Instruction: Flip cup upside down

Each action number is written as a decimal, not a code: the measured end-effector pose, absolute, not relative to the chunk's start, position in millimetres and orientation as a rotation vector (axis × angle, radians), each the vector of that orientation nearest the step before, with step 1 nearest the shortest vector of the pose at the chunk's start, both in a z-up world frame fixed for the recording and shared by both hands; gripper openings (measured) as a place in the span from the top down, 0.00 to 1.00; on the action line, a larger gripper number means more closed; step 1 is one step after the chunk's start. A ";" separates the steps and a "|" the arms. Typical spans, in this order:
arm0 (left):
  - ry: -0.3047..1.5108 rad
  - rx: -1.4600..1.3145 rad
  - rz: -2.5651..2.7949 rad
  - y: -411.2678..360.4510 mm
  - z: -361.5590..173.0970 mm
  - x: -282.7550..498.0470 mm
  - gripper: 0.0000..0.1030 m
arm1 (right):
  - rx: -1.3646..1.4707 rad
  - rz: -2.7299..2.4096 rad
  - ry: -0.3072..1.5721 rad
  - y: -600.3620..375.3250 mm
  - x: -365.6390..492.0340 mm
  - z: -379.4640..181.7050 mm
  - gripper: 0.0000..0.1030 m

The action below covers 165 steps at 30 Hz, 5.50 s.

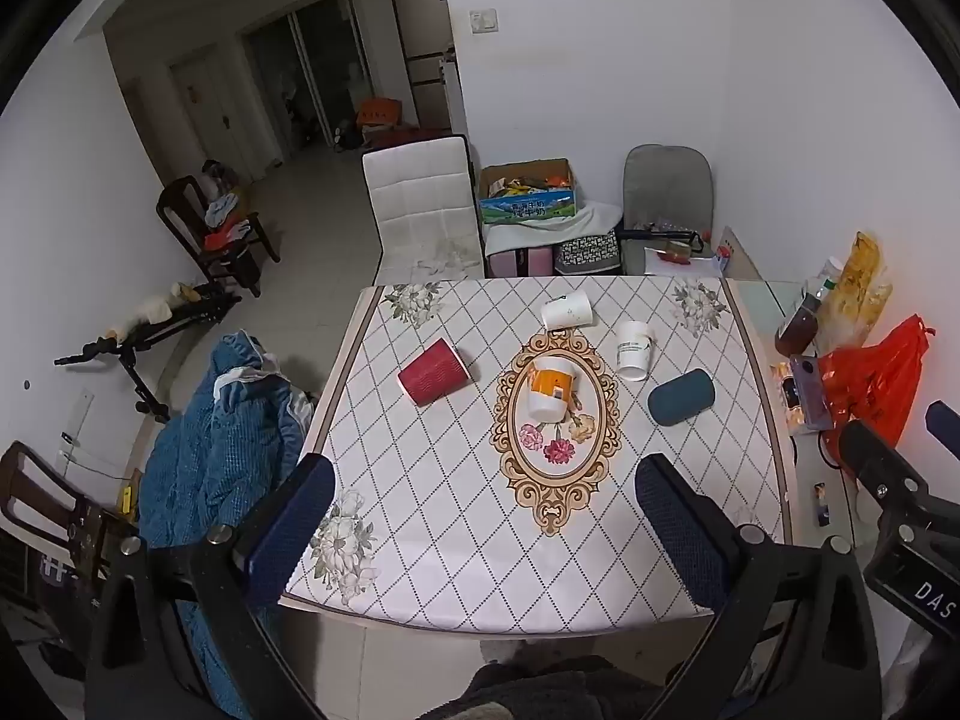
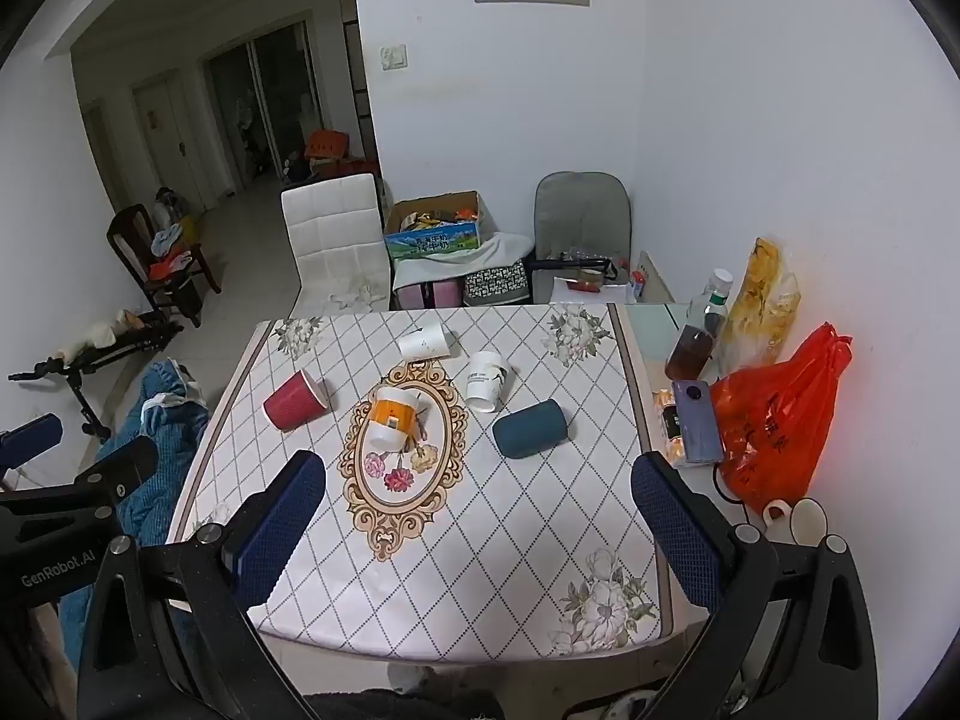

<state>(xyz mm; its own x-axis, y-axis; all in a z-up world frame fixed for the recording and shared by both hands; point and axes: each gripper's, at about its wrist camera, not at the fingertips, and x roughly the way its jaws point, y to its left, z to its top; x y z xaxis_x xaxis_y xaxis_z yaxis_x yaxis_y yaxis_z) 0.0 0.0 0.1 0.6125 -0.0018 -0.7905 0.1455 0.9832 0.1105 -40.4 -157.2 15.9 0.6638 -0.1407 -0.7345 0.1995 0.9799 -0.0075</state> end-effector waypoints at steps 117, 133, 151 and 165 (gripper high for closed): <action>1.154 0.250 -0.095 -96.8 -147.1 79.4 0.00 | 0.138 -0.308 1.225 -240.2 -20.7 -174.7 0.00; 1.274 0.454 -0.223 -175.0 -242.7 191.2 0.00 | 0.247 -0.442 1.477 -265.7 14.4 -300.5 0.00; 1.304 0.723 -0.493 -291.9 -315.7 255.4 0.00 | 0.353 -0.565 1.609 -313.2 56.3 -367.0 0.00; 1.272 1.111 -0.756 -367.1 -383.3 238.5 0.00 | 0.396 -0.611 1.675 -332.9 66.5 -387.4 0.00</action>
